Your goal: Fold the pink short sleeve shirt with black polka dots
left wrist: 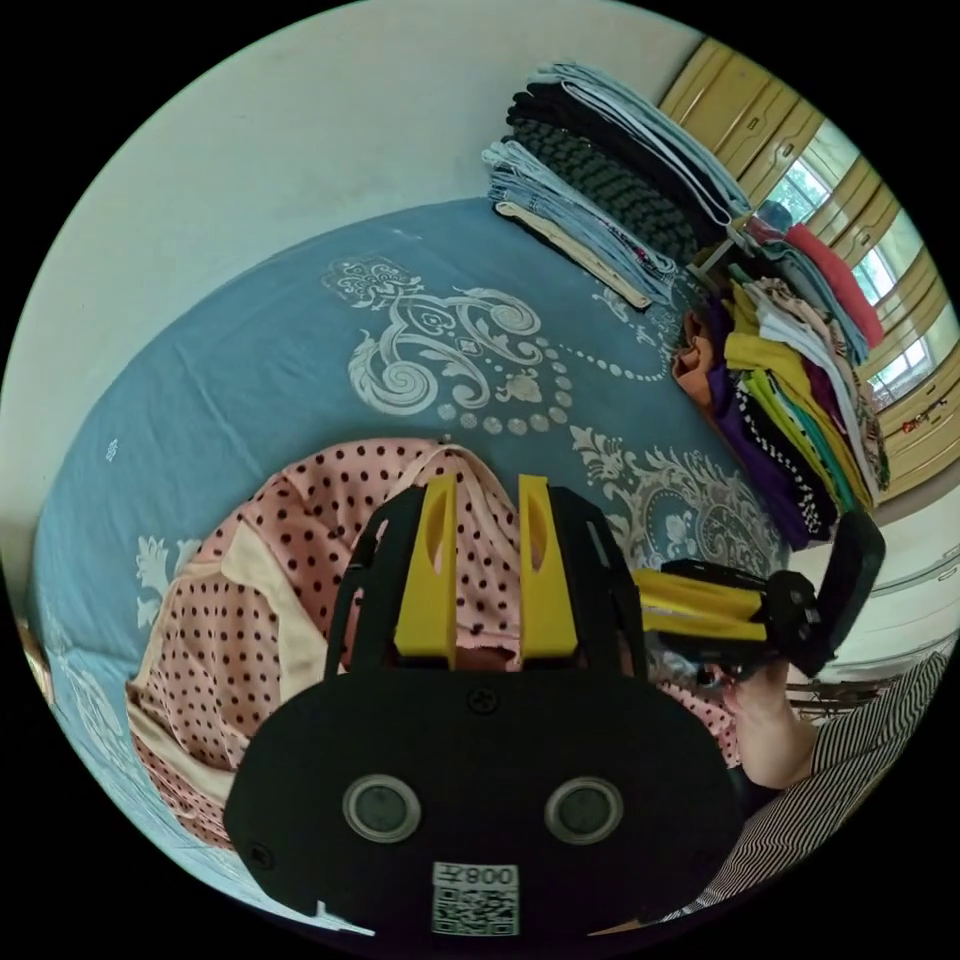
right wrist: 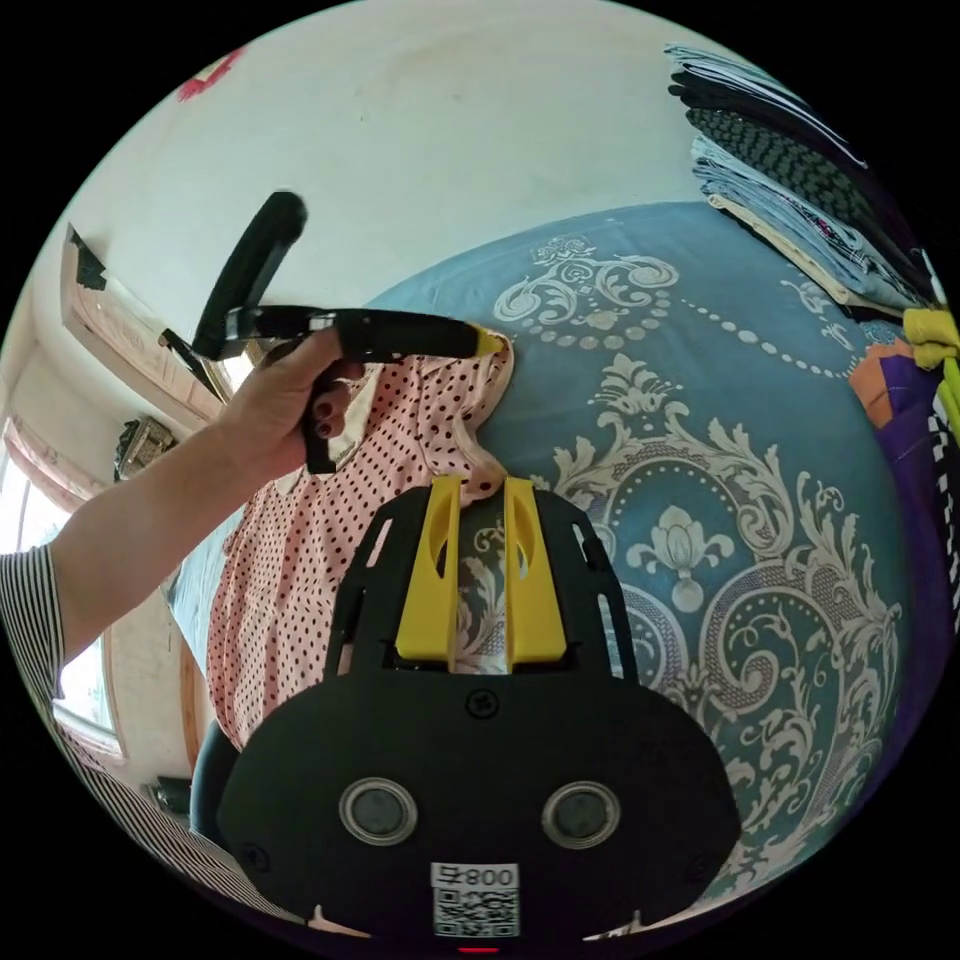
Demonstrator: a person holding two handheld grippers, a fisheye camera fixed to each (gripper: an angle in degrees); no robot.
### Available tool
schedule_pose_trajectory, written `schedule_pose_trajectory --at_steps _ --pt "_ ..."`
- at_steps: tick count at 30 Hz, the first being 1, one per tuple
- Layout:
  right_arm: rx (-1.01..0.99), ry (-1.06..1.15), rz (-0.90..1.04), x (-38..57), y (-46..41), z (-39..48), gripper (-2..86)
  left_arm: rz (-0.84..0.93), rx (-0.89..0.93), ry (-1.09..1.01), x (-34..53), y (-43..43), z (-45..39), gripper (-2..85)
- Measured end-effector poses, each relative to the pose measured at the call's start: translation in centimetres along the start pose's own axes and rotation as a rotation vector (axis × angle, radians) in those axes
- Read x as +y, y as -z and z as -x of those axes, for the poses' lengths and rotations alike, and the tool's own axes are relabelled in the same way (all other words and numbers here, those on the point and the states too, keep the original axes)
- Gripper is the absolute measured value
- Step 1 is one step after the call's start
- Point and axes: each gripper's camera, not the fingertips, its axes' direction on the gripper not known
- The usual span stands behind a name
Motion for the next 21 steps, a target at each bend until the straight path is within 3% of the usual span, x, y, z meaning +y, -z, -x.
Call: schedule_pose_trajectory --at_steps 9,15,21 --pt "0.010 0.058 0.067 -3.0 -3.7 4.2 3.0 0.040 -0.105 -0.020 -8.0 -2.4 0.1 3.2" --pt "0.009 0.119 0.016 -4.5 -4.5 6.9 1.6 -0.082 0.084 0.093 -10.0 -0.9 3.5 1.7" --pt "0.154 0.301 -0.024 -6.0 -5.2 12.1 1.3 -0.190 0.237 0.252 -9.1 0.0 8.8 1.5"
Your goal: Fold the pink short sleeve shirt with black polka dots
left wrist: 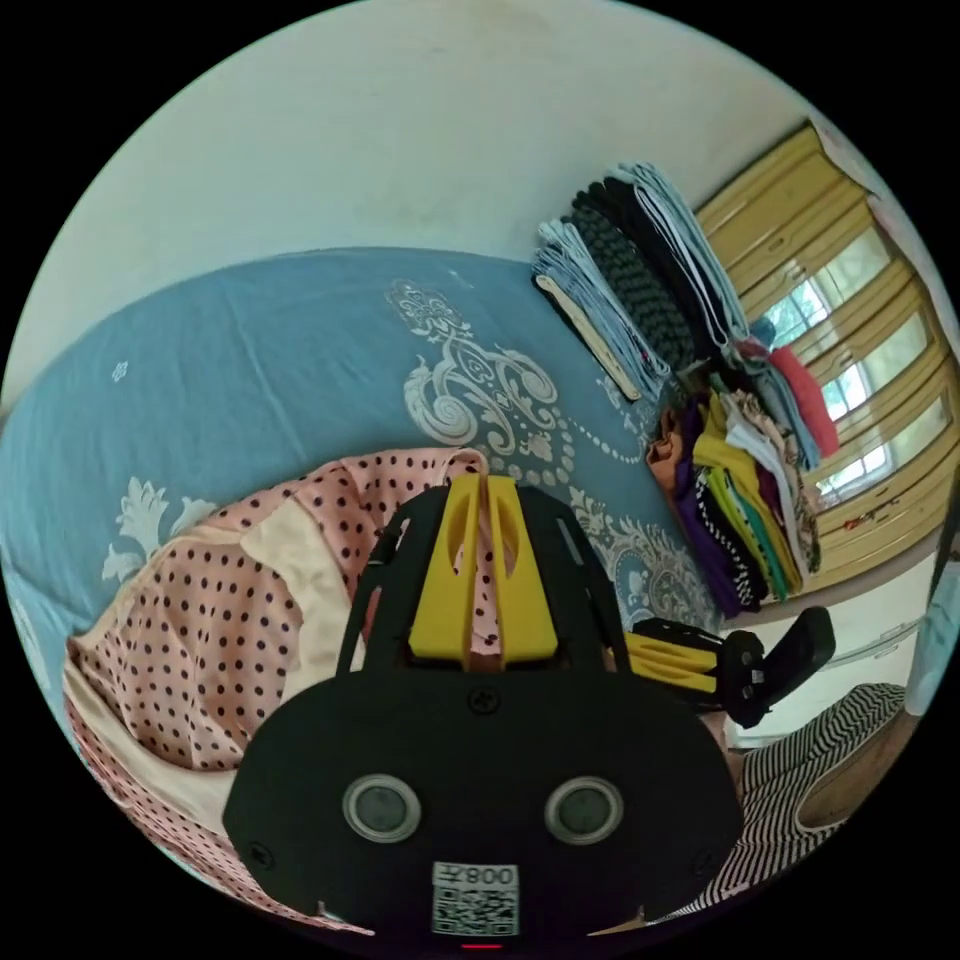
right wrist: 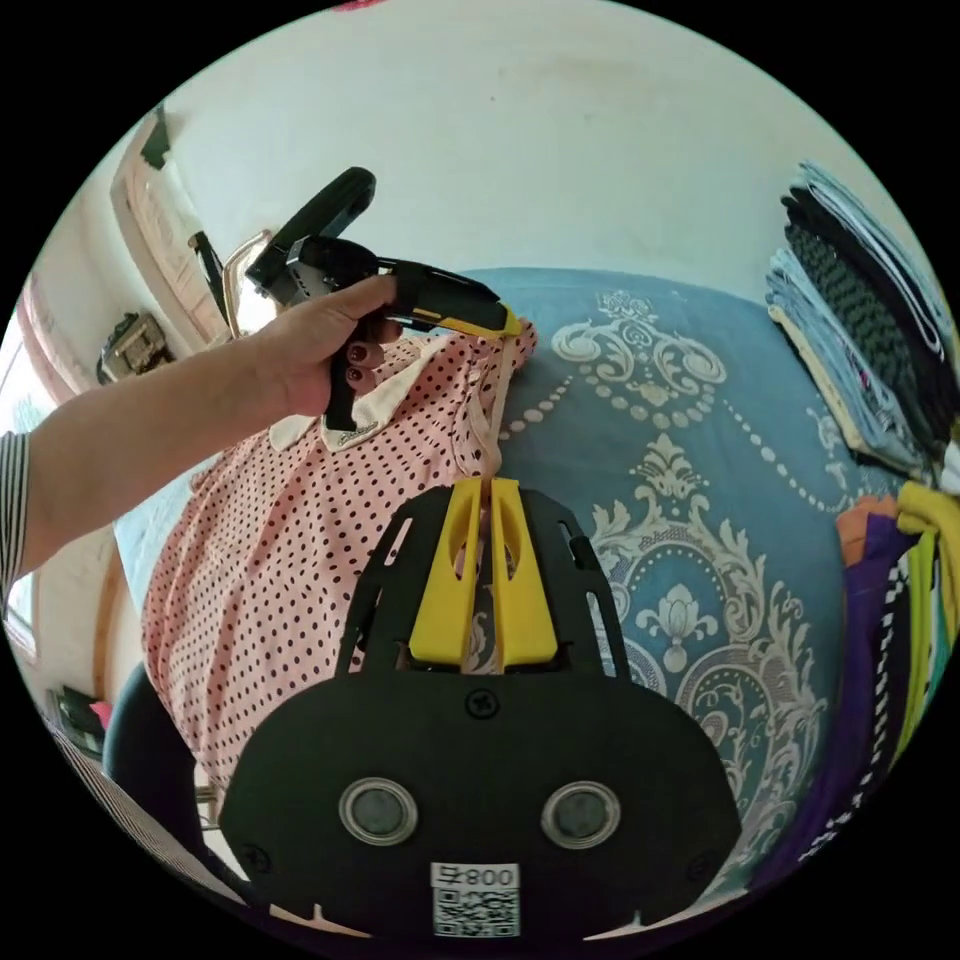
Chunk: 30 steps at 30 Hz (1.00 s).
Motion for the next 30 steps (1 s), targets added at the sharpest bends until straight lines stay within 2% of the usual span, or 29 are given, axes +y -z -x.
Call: schedule_pose_trajectory --at_steps 5,12,21,26,30 --pt "0.097 0.183 0.048 -2.3 -1.9 4.5 1.3 0.011 0.018 0.093 0.4 -0.6 3.4 1.5" --pt "0.143 0.259 0.140 -4.4 -4.7 6.9 2.7 0.023 -0.003 0.109 0.1 -2.3 5.1 1.9" --pt "-0.055 0.287 0.156 -6.5 -5.8 5.6 5.8 -0.008 -0.030 0.090 0.1 -2.7 5.1 2.0" --pt "-0.259 0.246 0.119 -7.4 -5.7 2.9 5.4 -0.109 -0.053 0.033 1.4 -1.6 3.3 1.2" --pt "-0.395 0.201 0.086 -7.8 -5.9 0.7 3.1 -0.068 0.029 -0.071 2.5 -2.7 1.0 0.6"
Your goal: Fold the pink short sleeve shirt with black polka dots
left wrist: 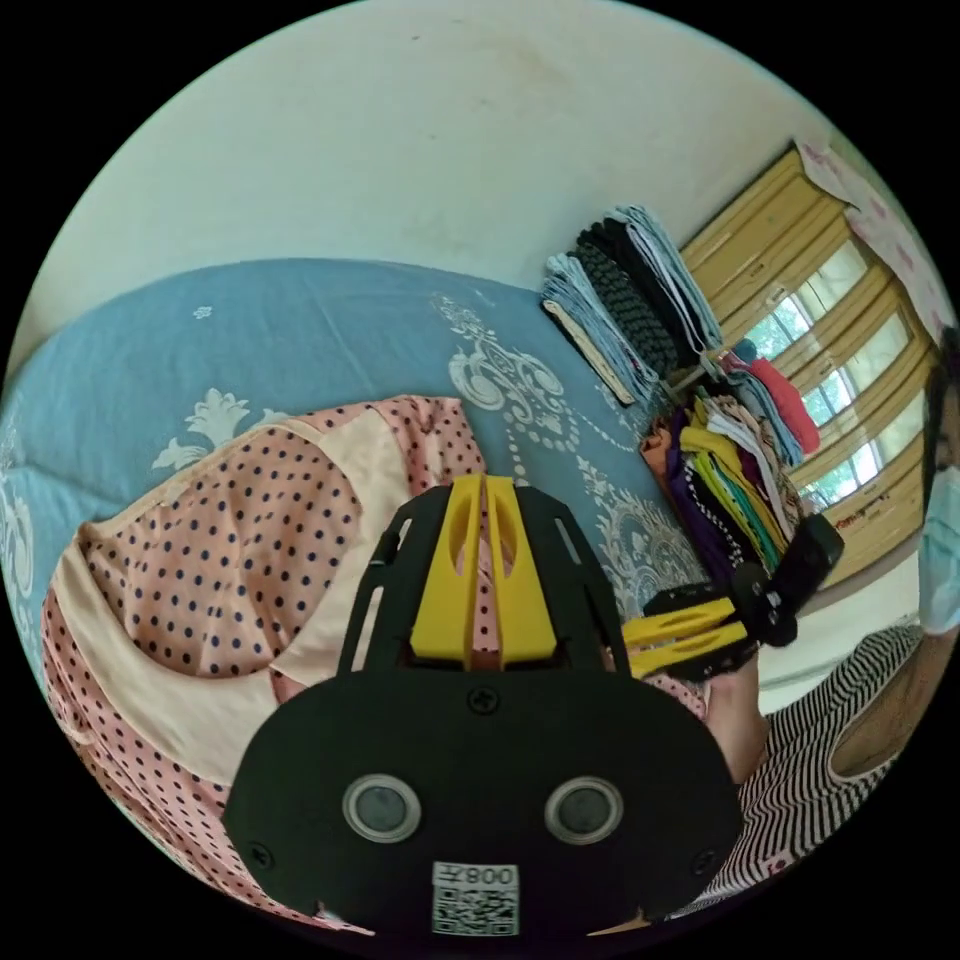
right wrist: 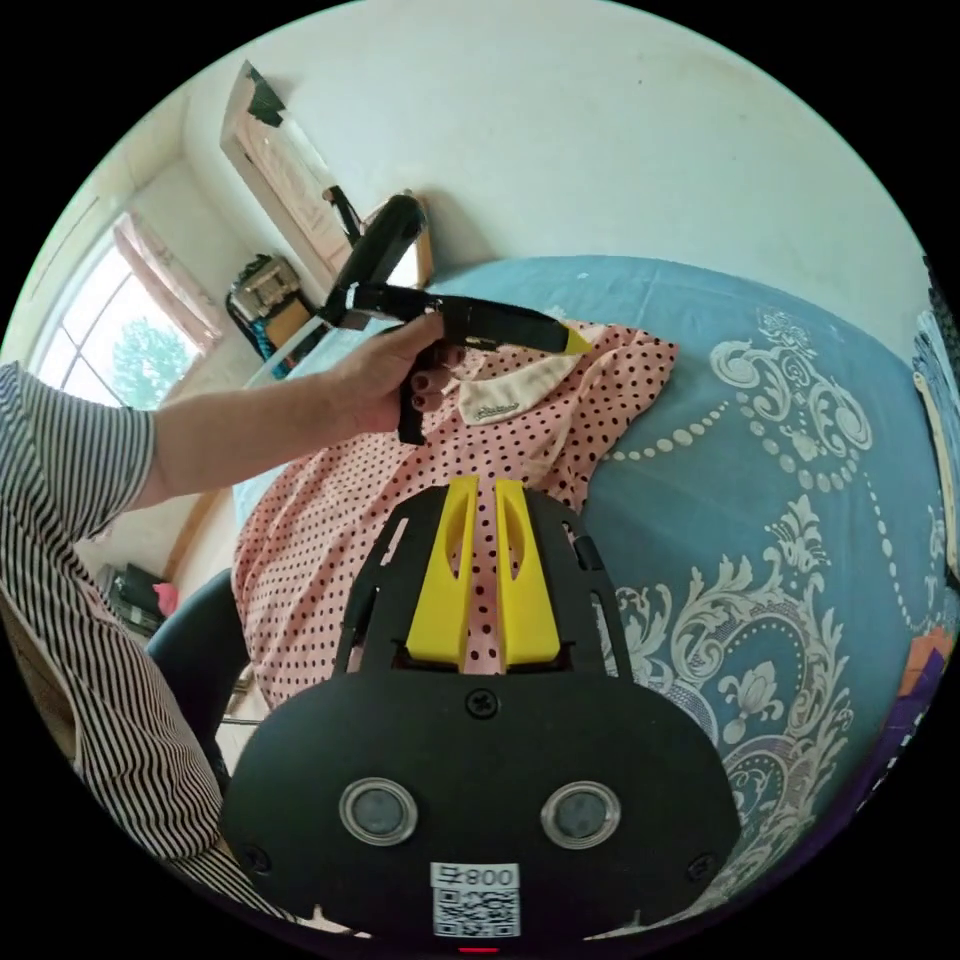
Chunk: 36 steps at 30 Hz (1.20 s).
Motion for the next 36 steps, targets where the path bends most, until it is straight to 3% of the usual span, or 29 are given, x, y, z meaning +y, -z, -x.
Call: schedule_pose_trajectory --at_steps 4,9,13,17,22,28,31,36 --pt "-0.001 -0.134 -0.107 0.3 0.8 -2.9 0.7 0.150 0.001 -0.074 1.5 -2.7 -1.4 0.3" --pt "0.023 -0.200 -0.067 -0.4 -1.0 -4.8 0.2 0.198 -0.029 -0.056 3.5 -3.5 -1.5 0.3" --pt "0.097 -0.204 0.117 -1.5 -4.0 -5.7 0.1 0.138 0.008 -0.044 4.6 -3.0 -1.7 0.3" --pt "0.109 -0.205 0.111 -2.1 -3.9 -6.0 0.1 0.215 -0.070 -0.044 5.6 -4.3 -1.7 0.3" --pt "0.156 -0.192 0.013 -2.9 -2.4 -5.6 0.2 0.133 -0.025 -0.068 6.8 -3.8 -2.0 0.2" --pt "0.129 -0.153 0.120 -4.5 -4.2 -5.2 0.1 0.087 -0.034 -0.058 8.3 -3.9 -1.7 0.3" --pt "0.177 -0.130 0.140 -5.4 -4.3 -4.6 0.2 0.202 -0.093 -0.066 9.1 -5.7 -1.2 0.3" --pt "0.212 -0.164 0.116 -6.3 -3.1 -4.8 0.2 0.090 -0.026 -0.046 10.8 -4.5 -0.5 0.3"
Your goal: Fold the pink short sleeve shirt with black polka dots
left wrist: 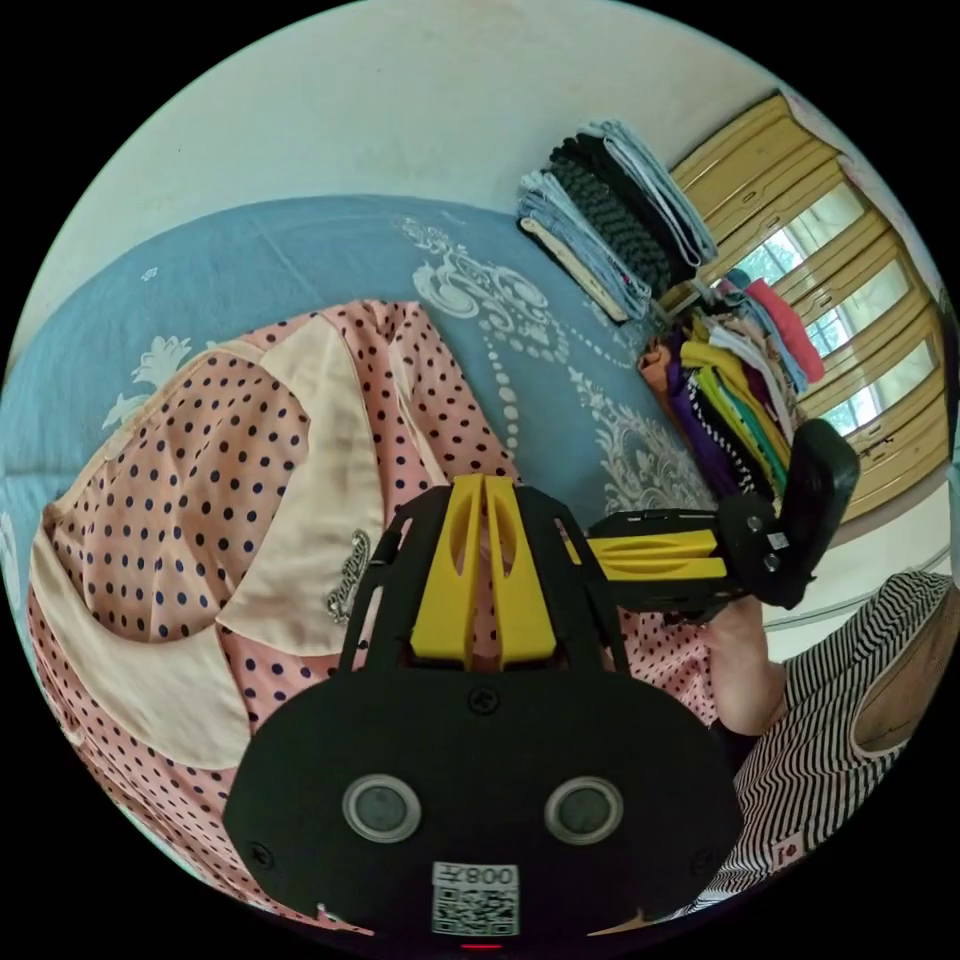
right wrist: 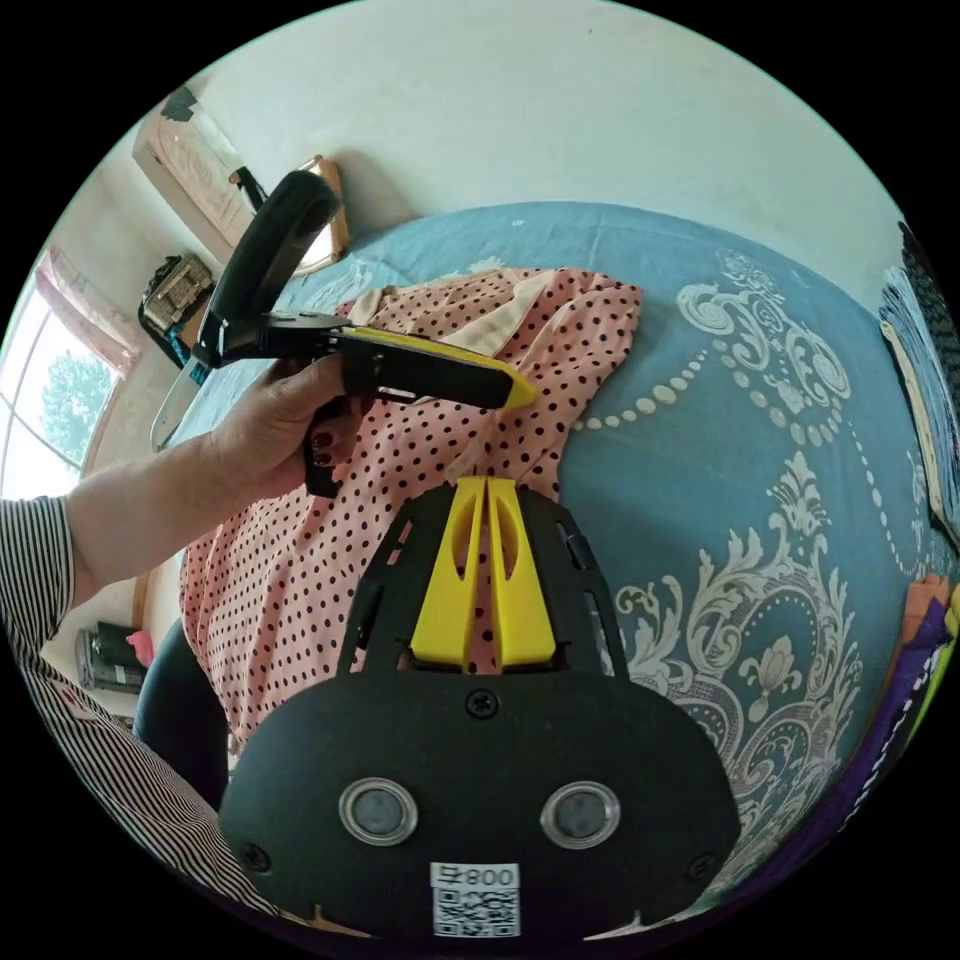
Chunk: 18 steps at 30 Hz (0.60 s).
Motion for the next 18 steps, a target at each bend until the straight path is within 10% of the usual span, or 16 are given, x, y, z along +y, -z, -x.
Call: schedule_pose_trajectory --at_steps 18 --pt "-0.020 -0.059 0.006 -4.9 4.5 1.5 0.1 0.023 -0.035 -0.018 8.2 -0.9 3.4 0.3"
